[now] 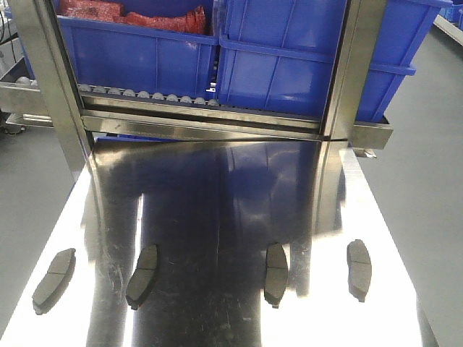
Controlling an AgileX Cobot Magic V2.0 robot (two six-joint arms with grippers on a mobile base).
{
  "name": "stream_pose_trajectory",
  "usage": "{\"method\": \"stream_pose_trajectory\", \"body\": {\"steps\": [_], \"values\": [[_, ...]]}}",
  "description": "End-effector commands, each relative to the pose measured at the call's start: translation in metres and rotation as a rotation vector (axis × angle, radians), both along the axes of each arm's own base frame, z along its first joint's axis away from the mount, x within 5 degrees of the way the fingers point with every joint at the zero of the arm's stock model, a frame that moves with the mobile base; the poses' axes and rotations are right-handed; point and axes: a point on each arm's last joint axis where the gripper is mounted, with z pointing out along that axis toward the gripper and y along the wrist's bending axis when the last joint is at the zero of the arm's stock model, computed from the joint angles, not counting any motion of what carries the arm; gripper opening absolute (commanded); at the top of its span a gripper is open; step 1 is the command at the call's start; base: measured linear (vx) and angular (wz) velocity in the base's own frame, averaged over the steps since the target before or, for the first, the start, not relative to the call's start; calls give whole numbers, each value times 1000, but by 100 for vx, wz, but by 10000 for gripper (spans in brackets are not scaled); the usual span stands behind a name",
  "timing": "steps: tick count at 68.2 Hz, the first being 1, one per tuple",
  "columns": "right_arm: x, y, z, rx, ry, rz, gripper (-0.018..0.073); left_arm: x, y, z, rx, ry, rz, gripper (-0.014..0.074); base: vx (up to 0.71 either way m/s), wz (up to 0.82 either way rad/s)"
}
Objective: Move and align brake pads A on conveyor
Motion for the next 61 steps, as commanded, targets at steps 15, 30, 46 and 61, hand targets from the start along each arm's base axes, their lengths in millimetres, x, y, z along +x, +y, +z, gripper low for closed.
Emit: {"method": "stream_pose_trajectory", "body": {"steps": [15, 30, 46, 61], "values": [[-1, 0, 3, 0, -70, 5, -11, 0, 0, 2, -10, -68, -4, -6, 0, 0], [-1, 0, 3, 0, -70, 5, -11, 0, 0, 2, -10, -68, -4, -6, 0, 0], [-1, 0, 3, 0, -70, 5, -11, 0, 0, 2, -10, -68, -4, -6, 0, 0], [-1, 0, 3, 0, -70, 5, -11, 0, 0, 2, -10, -68, -4, -6, 0, 0]]}}
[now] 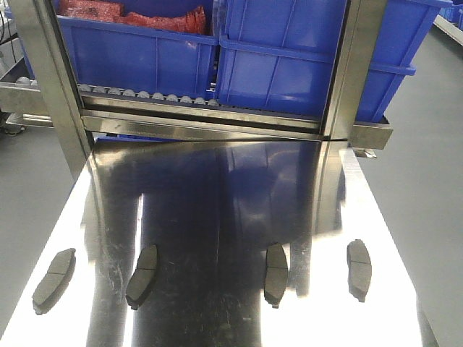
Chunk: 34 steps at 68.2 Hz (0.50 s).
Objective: Move and align brake pads A on conveyor
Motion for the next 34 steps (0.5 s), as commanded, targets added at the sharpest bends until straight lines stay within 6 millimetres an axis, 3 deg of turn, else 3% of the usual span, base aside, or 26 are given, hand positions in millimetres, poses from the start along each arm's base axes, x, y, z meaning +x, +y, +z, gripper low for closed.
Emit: {"method": "stream_pose_trajectory", "body": {"steps": [1, 34], "values": [[-1, 0, 3, 0, -70, 5, -11, 0, 0, 2, -10, -68, -4, -6, 0, 0], [-1, 0, 3, 0, -71, 5, -11, 0, -1, 6, -6, -119, -7, -6, 0, 0]]}}
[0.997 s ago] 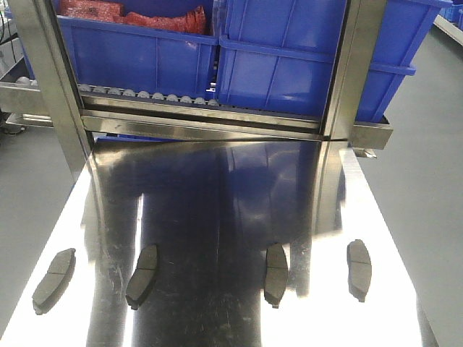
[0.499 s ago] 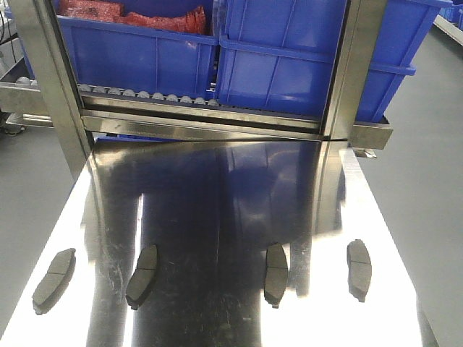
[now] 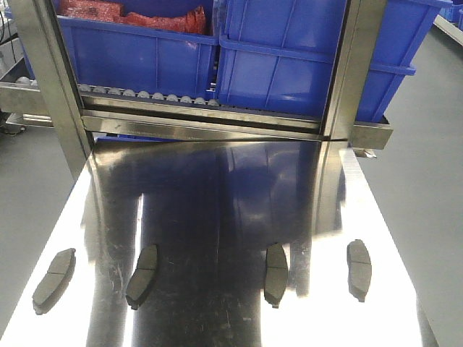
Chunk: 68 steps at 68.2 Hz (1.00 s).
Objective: Move and align brake pads A on conveyor
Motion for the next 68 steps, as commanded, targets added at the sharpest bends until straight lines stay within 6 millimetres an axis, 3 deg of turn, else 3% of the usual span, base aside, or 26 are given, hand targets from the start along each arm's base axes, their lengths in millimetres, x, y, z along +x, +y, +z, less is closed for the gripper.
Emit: {"method": "stream_pose_trajectory", "body": {"steps": [1, 18, 30, 38, 50, 68], "values": [[-1, 0, 3, 0, -71, 5, -11, 0, -1, 6, -6, -121, -7, -6, 0, 0], [-1, 0, 3, 0, -71, 5, -11, -6, -2, 35, 19, -354, -18, -6, 0, 0], [-1, 0, 3, 0, -71, 5, -11, -8, -2, 64, -4, -388, -16, -6, 0, 0], [-1, 0, 3, 0, -71, 5, -11, 3, -1, 81, -12, -278, -12, -6, 0, 0], [-1, 0, 3, 0, -71, 5, -11, 32, 2, 97, -35, 20, -3, -6, 0, 0], [-1, 0, 3, 0, -71, 5, -11, 60, 4, 85, -69, 443, 11, -6, 0, 0]]}}
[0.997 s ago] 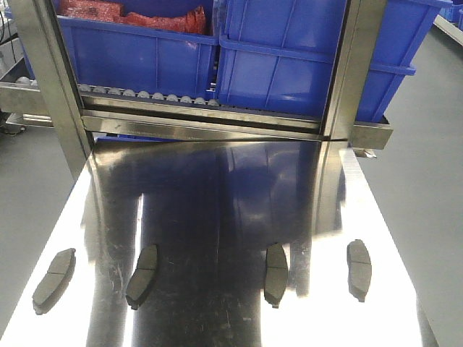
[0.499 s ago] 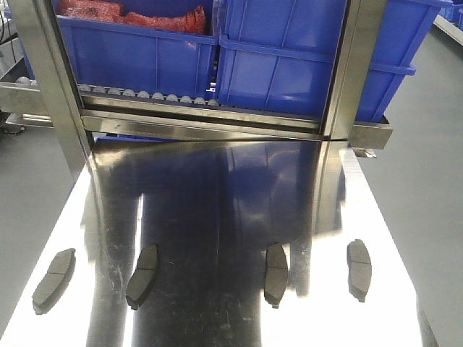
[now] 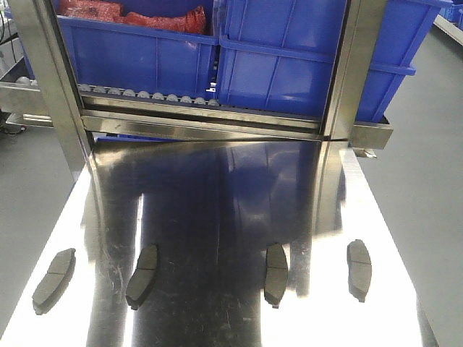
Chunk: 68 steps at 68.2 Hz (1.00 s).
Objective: Move and align brake pads A on conveyor
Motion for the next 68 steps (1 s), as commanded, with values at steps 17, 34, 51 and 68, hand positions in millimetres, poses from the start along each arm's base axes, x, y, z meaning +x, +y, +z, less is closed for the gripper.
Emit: {"method": "stream_pose_trajectory", "body": {"steps": [17, 34, 51, 68], "values": [[-1, 0, 3, 0, -71, 5, -11, 12, -1, -1, -54, 97, 4, -6, 0, 0], [-1, 0, 3, 0, -71, 5, -11, 15, -1, -4, -64, 135, 4, 59, 0, 0], [-1, 0, 3, 0, -71, 5, -11, 15, -6, -6, -36, 157, -51, 318, 0, 0], [-1, 0, 3, 0, -71, 5, -11, 16, -6, -4, -17, 139, -61, 451, 0, 0]]}}
